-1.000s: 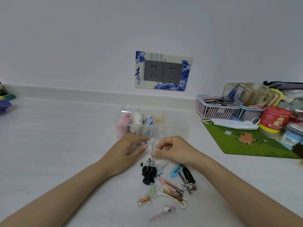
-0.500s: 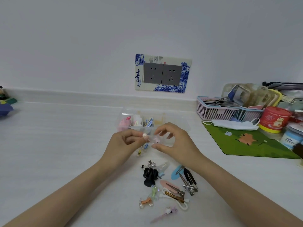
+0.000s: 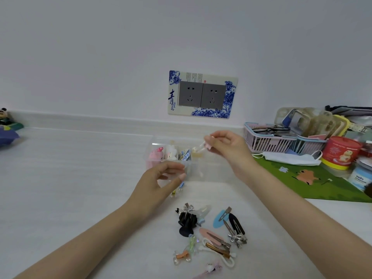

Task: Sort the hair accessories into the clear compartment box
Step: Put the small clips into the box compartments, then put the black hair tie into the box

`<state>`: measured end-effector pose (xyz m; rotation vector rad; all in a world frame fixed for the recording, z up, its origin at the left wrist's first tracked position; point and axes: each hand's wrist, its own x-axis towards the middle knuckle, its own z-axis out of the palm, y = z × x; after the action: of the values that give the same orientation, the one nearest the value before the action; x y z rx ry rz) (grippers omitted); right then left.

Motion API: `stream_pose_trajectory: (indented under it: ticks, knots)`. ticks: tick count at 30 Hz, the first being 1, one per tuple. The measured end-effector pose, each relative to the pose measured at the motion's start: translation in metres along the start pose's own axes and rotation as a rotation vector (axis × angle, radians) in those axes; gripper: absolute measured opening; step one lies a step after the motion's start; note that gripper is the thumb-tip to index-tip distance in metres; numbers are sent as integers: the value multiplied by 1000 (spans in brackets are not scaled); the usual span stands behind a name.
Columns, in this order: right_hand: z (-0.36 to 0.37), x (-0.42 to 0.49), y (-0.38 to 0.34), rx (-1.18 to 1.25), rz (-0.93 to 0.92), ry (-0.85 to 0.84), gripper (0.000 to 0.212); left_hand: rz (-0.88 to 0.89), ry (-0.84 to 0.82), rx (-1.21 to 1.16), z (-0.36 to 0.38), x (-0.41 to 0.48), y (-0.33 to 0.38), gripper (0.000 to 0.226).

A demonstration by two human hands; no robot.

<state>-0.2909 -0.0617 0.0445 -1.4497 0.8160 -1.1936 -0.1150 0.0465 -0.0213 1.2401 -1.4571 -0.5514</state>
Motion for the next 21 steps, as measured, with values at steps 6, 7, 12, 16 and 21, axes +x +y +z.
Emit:
stream_pose_trajectory:
  ticks: [6, 7, 12, 16, 21]
  knots:
    - [-4, 51, 10, -520, -102, -130, 8, 85, -60, 243, -6, -1, -7, 13]
    - [-2, 54, 14, -541, -65, -197, 10, 88, -61, 248, -7, -1, -8, 13]
    - [0, 53, 21, -744, -210, -209, 13, 84, -108, 241, -7, -3, -4, 11]
    - [-5, 20, 12, -656, -287, -194, 7, 98, -230, 235, -10, -8, 3, 23]
    - [-17, -41, 15, -541, -234, -352, 6, 28, -433, 307, -17, -13, 11, 36]
